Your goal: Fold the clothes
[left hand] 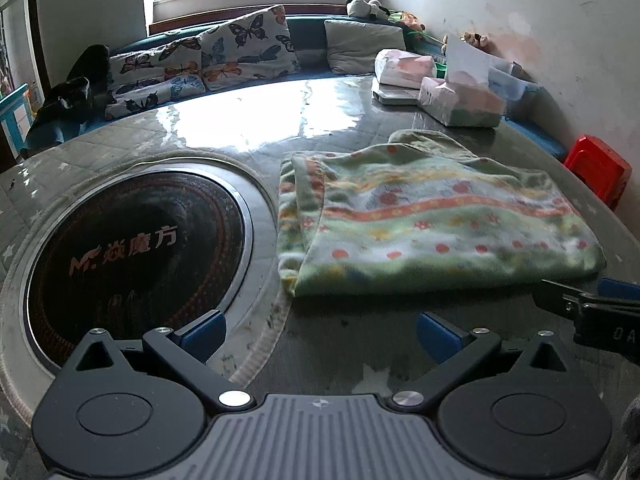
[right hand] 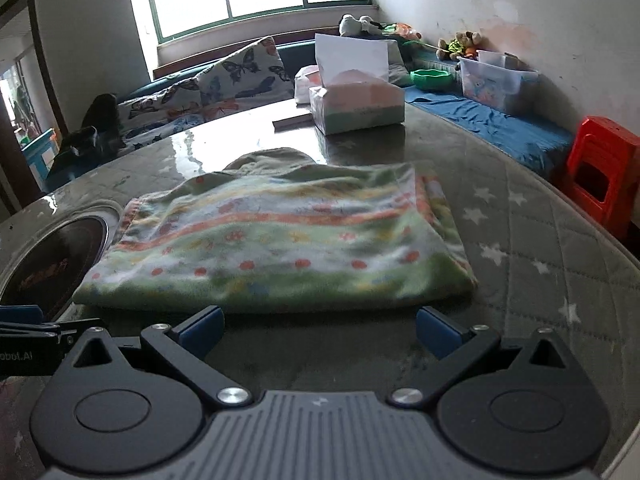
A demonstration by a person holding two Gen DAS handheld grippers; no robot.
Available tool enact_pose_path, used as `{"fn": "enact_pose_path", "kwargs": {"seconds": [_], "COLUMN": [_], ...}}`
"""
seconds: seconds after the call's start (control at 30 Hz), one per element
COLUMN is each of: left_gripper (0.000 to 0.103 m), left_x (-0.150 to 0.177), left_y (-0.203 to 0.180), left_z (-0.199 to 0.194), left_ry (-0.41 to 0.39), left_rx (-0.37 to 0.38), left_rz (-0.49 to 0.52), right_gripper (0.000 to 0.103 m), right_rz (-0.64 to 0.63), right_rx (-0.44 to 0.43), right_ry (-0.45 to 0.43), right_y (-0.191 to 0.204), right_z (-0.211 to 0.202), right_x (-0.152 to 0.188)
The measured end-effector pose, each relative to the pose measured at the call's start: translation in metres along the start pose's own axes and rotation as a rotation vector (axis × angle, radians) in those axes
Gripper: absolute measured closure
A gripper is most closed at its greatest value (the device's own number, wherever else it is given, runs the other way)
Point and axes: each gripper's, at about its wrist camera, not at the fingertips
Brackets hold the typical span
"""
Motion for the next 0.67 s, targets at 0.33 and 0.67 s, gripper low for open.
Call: {"fn": "enact_pose_path", "kwargs": {"seconds": [0.33, 0.67], "left_gripper": [0.000, 0.000], "left_x": [0.012, 0.017], "left_y": [-0.003, -0.005], "left_z": [-0.012, -0.021], "left_ry": [-0.013, -0.032], "left_rx": [0.011, 0.032], "left_rz": [0.010, 0.016], "right_gripper": [0.000, 0.000], "right_rz": [-0.003, -0.006], "right_rx": [0.026, 0.039], "right_ry": [0.009, 0.006], "right_y": [0.005, 0.008], "right_z": [-0.012, -0.021], "right_x": [0.014, 0.017]}}
Point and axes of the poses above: each gripper's, at about its wrist camera, not at the fingertips, and z roughly the way its jaws point, y to its left, x to its underside, and after that the axes turned 13 degrees about x, right-handed
